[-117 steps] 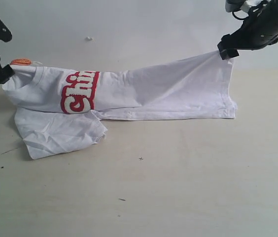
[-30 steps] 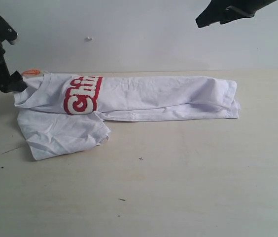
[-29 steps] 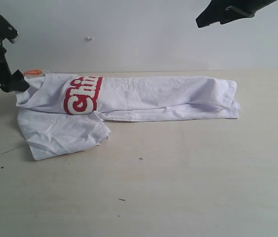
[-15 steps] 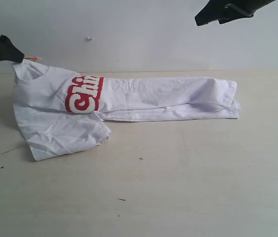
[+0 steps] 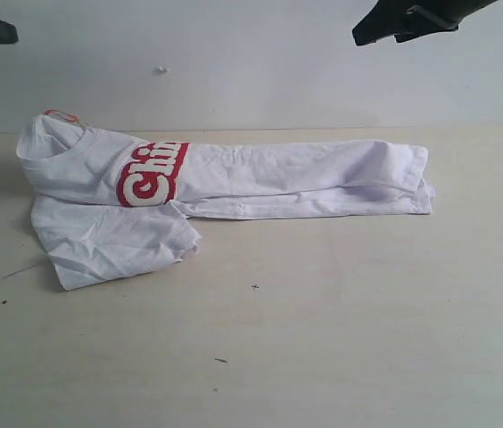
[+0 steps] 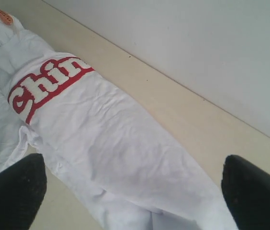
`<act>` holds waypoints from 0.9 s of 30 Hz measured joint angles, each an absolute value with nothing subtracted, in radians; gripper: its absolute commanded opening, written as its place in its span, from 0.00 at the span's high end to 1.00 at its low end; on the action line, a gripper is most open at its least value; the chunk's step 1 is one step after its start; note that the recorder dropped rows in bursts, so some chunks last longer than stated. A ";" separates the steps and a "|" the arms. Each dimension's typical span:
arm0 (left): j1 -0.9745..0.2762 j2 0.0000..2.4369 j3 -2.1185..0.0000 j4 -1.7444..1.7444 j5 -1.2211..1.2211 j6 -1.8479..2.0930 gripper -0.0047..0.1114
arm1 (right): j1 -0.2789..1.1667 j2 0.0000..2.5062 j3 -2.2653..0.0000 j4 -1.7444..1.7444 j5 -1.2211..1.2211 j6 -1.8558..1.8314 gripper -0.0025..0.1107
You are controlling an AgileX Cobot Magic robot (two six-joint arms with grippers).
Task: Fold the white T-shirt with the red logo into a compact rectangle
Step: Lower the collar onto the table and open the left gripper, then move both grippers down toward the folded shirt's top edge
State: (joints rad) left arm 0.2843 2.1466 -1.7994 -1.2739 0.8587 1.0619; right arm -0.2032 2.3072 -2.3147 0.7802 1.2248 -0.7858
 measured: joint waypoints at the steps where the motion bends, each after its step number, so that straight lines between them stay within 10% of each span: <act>1: 0.286 2.145 -1.801 -1.293 0.870 1.071 0.06 | -0.203 2.307 -2.315 0.780 1.225 -0.786 0.15; 13: 0.189 2.144 -1.801 -0.952 1.196 1.118 0.11 | -0.203 2.302 -2.307 0.744 1.225 -0.677 0.15; 19: 0.106 2.123 -1.801 -0.772 1.069 1.070 0.89 | -0.203 2.273 -2.185 0.811 1.223 -0.775 0.20; 23: 0.095 2.102 -1.801 -0.754 1.066 1.127 0.94 | -0.190 2.273 -2.145 0.744 1.223 -0.792 0.50; 25: 0.095 2.097 -1.801 -0.775 1.068 1.136 0.94 | -0.187 2.273 -2.138 0.663 1.223 -0.748 0.91; 27: 0.095 2.097 -1.797 -0.790 1.071 1.117 0.94 | -0.187 2.273 -2.138 0.643 1.225 -0.734 0.98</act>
